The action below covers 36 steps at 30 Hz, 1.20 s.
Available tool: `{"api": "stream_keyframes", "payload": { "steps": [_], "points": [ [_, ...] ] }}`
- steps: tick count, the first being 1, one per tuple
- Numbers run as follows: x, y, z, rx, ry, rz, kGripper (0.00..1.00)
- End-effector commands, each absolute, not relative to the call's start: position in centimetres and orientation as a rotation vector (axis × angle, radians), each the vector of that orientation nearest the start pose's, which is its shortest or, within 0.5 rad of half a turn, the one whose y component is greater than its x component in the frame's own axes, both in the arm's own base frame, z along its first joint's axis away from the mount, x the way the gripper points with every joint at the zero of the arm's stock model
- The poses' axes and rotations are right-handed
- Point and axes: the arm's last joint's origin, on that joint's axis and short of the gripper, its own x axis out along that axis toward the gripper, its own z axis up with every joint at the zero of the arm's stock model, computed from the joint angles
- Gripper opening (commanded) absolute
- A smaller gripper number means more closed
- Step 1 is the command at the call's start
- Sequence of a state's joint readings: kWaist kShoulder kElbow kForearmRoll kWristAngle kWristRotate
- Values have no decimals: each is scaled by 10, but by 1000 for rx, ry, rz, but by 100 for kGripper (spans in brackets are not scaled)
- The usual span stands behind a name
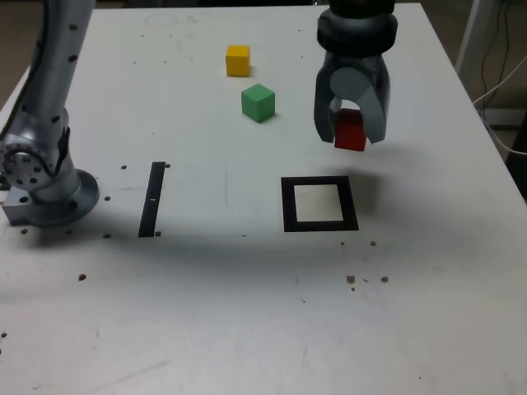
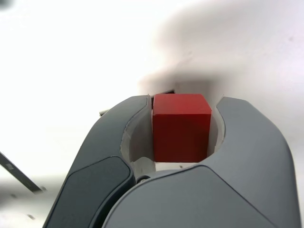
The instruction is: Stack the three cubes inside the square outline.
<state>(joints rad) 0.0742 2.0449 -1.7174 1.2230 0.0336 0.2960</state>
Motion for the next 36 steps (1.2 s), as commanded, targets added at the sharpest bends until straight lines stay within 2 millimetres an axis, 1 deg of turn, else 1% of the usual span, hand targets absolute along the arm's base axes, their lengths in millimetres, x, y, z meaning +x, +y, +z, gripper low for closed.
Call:
{"api": "stream_keyframes", "payload": {
  "steps": [1,10,16,22,30,36],
  "points": [
    [380,26,282,137,1550,-89,39],
    [355,11,272,26,1607,12,39],
    [345,-2,269,-10,1619,44,39],
    [347,-13,262,-28,1611,58,39],
    [356,-21,243,-35,1619,30,39],
    [359,-23,232,-36,1627,22,39]
  ]
}}
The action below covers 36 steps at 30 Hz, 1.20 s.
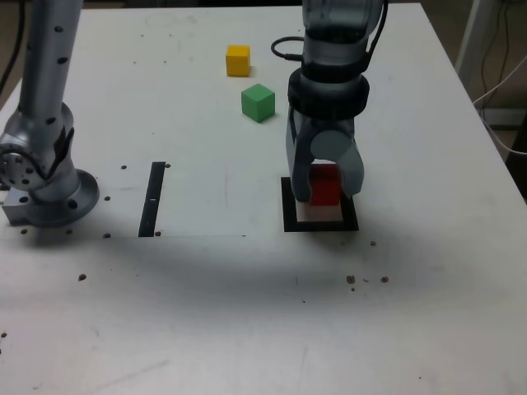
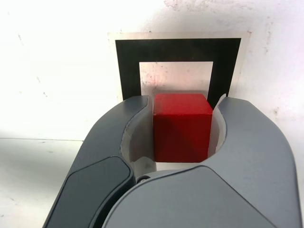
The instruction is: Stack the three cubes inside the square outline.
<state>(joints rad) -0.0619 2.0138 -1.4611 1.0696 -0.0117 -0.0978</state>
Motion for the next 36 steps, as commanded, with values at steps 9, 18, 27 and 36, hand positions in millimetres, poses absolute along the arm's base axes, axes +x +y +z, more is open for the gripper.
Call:
{"api": "stream_keyframes", "payload": {
  "steps": [9,18,27,36],
  "points": [
    [359,-22,226,-39,1626,24,39],
    [357,-15,215,-49,1639,36,88],
    [352,-12,214,-54,1648,43,99],
    [341,-5,236,-26,1608,85,99]
  ]
}}
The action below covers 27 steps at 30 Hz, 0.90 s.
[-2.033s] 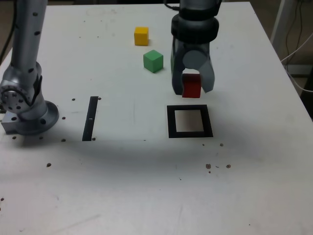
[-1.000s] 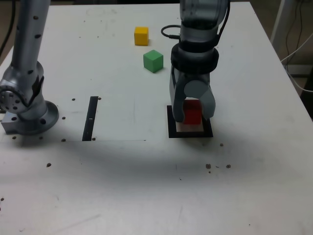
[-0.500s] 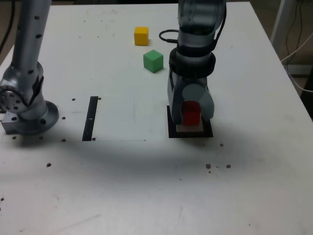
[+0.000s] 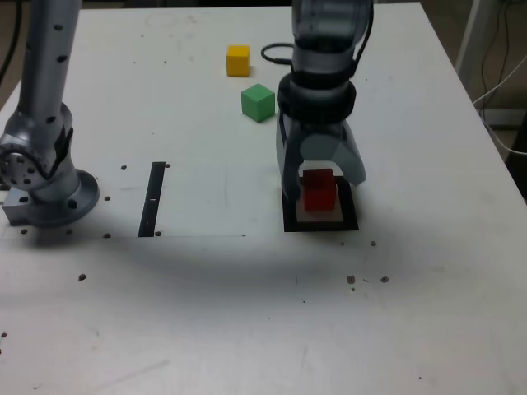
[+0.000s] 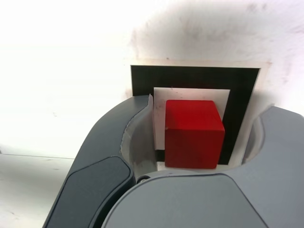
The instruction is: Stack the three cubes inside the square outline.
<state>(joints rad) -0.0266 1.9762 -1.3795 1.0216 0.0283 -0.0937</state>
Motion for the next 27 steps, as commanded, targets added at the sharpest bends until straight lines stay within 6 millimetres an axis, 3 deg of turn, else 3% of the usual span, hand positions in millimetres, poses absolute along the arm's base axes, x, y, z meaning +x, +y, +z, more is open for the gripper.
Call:
{"api": "stream_keyframes", "payload": {
  "steps": [1,11,27],
  "points": [
    [339,-3,239,-22,1605,94,99],
    [330,26,260,-3,1604,148,100],
    [304,115,265,-70,1672,248,100]
  ]
}}
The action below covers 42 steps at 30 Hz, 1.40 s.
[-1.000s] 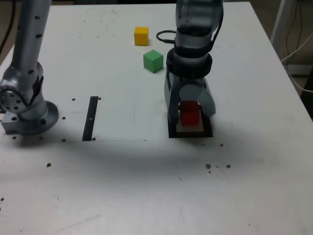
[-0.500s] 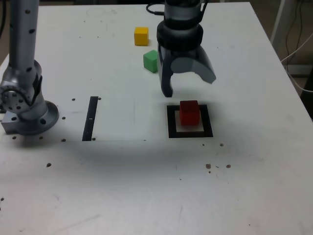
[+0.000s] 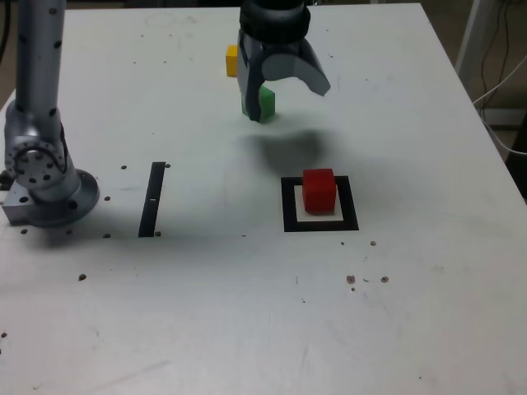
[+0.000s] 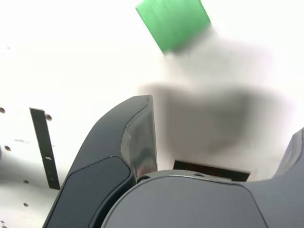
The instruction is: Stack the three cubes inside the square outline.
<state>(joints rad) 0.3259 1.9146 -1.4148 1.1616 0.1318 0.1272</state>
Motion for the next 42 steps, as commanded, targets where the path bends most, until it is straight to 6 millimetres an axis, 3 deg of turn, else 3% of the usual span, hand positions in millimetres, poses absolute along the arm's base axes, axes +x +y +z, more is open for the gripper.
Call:
{"api": "stream_keyframes", "payload": {
  "steps": [1,14,31,42],
  "points": [
    [302,119,265,-75,1673,254,100],
    [279,178,274,-126,1671,317,100],
    [266,268,274,-134,1666,316,100],
    [244,303,266,-82,1710,276,100]
  ]
}}
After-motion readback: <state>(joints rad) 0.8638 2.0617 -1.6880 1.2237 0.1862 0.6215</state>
